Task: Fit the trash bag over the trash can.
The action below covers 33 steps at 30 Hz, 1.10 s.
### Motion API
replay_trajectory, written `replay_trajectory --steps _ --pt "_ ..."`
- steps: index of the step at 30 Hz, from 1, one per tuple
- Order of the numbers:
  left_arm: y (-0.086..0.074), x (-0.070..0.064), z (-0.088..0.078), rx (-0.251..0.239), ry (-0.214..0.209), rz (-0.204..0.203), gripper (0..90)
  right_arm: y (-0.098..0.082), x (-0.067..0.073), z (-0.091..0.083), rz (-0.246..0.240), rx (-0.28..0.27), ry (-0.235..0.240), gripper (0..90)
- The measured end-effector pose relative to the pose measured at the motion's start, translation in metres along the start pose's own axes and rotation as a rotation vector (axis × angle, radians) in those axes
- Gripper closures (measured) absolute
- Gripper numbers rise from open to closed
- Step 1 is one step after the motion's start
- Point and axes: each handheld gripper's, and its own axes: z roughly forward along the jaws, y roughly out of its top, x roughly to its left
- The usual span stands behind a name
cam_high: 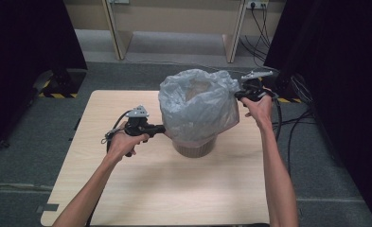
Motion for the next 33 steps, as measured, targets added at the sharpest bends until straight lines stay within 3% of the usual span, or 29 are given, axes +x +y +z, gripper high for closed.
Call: replay_trajectory --steps 4,9,18,21,25,30,33 --pt "-0.012 0.009 0.012 -0.005 0.014 -0.04 89.8 -0.015 -0.003 0.016 0.018 0.034 -0.003 90.0" --pt "-0.024 0.017 0.024 0.034 0.037 -0.06 89.8 -0.037 -0.007 0.037 0.067 0.067 0.002 90.0" --pt "-0.048 0.034 0.057 0.097 0.092 -0.11 89.8 -0.074 -0.008 0.074 0.112 0.141 0.006 89.9" --pt "-0.052 0.038 0.062 0.098 0.102 -0.127 89.8 -0.083 -0.008 0.081 0.117 0.153 0.006 89.9" --pt "-0.06 0.039 0.072 0.128 0.137 -0.112 89.8 -0.091 -0.008 0.09 0.117 0.175 0.0 89.8" --pt "-0.07 0.04 0.081 0.121 0.122 -0.15 89.5 -0.098 -0.003 0.098 0.114 0.179 0.01 88.7" --pt "-0.07 0.041 0.078 0.118 0.125 -0.15 87.5 -0.098 -0.004 0.098 0.123 0.178 0.004 80.2"
